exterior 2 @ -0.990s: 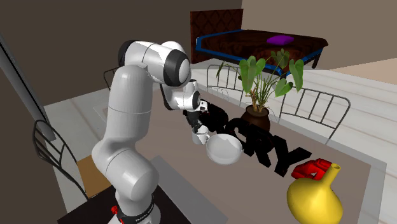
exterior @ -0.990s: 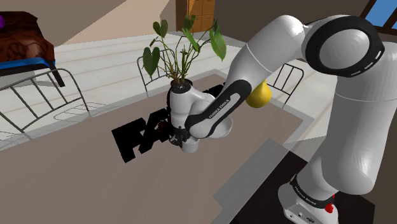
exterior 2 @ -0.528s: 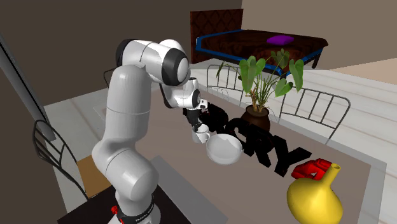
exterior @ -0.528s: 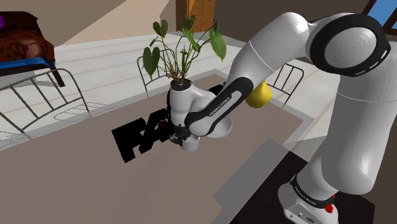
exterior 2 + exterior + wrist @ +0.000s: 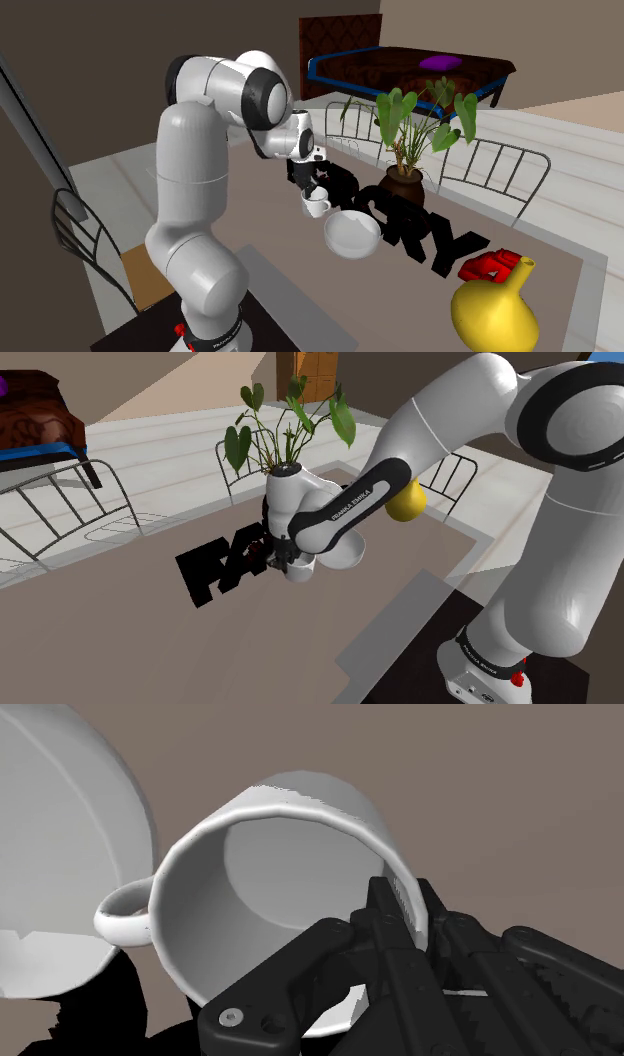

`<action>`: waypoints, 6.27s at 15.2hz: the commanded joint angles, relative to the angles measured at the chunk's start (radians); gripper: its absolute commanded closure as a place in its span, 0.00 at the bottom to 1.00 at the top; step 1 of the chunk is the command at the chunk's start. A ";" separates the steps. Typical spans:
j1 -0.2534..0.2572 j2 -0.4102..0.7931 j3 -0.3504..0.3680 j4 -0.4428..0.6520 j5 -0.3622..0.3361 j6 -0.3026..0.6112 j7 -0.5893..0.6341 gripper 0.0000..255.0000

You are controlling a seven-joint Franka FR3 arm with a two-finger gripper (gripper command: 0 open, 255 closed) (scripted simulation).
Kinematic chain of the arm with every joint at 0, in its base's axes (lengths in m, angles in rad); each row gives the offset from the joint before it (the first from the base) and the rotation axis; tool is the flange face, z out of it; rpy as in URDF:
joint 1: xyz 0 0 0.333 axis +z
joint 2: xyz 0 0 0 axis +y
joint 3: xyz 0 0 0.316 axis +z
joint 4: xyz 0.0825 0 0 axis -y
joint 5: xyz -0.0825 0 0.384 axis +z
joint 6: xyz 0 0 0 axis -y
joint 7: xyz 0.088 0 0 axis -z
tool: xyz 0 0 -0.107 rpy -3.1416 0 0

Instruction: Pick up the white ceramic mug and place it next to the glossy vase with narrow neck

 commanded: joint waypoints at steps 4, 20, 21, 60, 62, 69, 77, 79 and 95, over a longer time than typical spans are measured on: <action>-0.008 -0.049 0.013 0.014 0.036 -0.059 -0.028 1.00; -0.020 -0.186 0.030 0.084 0.124 -0.253 -0.098 1.00; -0.021 -0.193 0.031 0.091 0.128 -0.266 -0.102 1.00; -0.035 -0.325 0.014 0.462 0.194 -0.756 -0.190 1.00; -0.054 -0.383 -0.013 0.398 0.211 -0.745 -0.240 1.00; -0.106 -0.555 -0.122 0.219 0.235 -0.728 -0.410 1.00; -0.165 -0.694 -0.259 0.086 0.210 -0.728 -0.600 1.00; -0.181 -0.719 -0.295 0.064 0.197 -0.729 -0.647 1.00; -0.314 -0.764 -0.599 0.046 0.071 -0.725 -1.033 1.00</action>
